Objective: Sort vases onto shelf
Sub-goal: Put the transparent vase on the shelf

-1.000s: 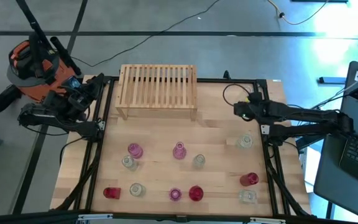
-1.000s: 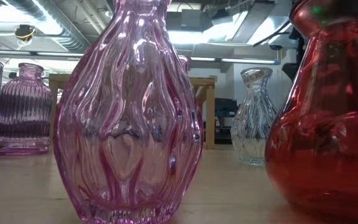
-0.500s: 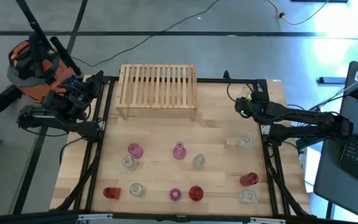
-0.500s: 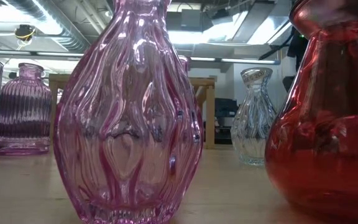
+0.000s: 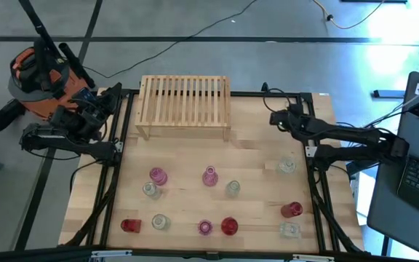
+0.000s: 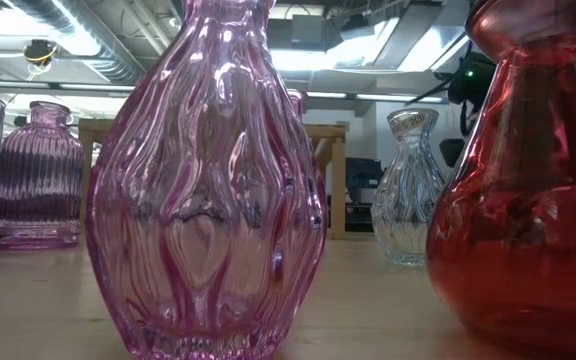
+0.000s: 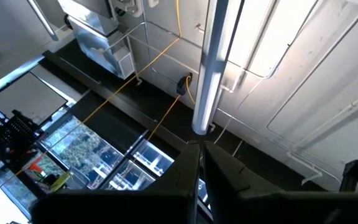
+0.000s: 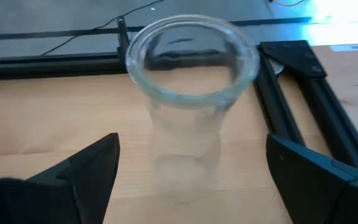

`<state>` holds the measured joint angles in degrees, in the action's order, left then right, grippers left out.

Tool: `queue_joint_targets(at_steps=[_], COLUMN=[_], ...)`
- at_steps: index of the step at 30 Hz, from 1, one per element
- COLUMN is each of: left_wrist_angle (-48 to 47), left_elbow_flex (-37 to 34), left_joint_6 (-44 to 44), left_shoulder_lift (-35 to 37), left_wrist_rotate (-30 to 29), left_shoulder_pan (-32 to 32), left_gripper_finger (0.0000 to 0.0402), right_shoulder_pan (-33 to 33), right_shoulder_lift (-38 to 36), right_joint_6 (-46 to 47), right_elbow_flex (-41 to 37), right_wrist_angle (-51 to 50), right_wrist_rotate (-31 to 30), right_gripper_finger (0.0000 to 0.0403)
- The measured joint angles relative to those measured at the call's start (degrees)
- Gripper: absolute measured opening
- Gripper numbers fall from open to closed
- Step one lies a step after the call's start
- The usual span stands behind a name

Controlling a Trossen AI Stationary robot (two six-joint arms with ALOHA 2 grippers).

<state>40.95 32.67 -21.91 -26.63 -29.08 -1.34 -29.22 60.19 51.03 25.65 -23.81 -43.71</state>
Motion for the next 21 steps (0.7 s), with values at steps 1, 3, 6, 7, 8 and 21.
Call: queue_joint_targets(at_steps=[1,3,6,7,8,21], left_wrist_angle=[-0.02,-0.17,-0.64,-0.72,-0.80,-1.49], left_elbow_flex=[0.00,0.00,0.00,0.00,0.00,0.00], left_joint_6=[0.00,0.01,0.02,0.02,0.02,0.04], left_shoulder_lift=[0.00,0.00,0.00,0.00,0.00,0.00], left_wrist_rotate=[0.00,-0.01,0.00,-0.02,-0.04,-0.46], left_shoulder_pan=[0.00,0.00,0.00,0.00,0.00,0.00], left_gripper_finger=[0.0015,0.0015,0.0015,0.0015,0.0015,0.0015], right_shoulder_pan=[-0.40,-1.17,-2.17,-2.56,-2.96,-4.98], right_shoulder_lift=[0.76,2.26,4.59,5.19,5.71,7.67], right_joint_6=[-1.01,-3.55,-5.23,-5.25,-5.27,-5.31], right_elbow_flex=[0.00,0.00,0.02,0.02,0.02,0.02], right_wrist_angle=[1.23,3.84,7.58,8.24,8.90,10.70], right_wrist_rotate=[0.56,1.62,2.42,2.42,2.38,2.32], right_gripper_finger=[0.0353,0.0353,0.0353,0.0353,0.0353,0.0252])
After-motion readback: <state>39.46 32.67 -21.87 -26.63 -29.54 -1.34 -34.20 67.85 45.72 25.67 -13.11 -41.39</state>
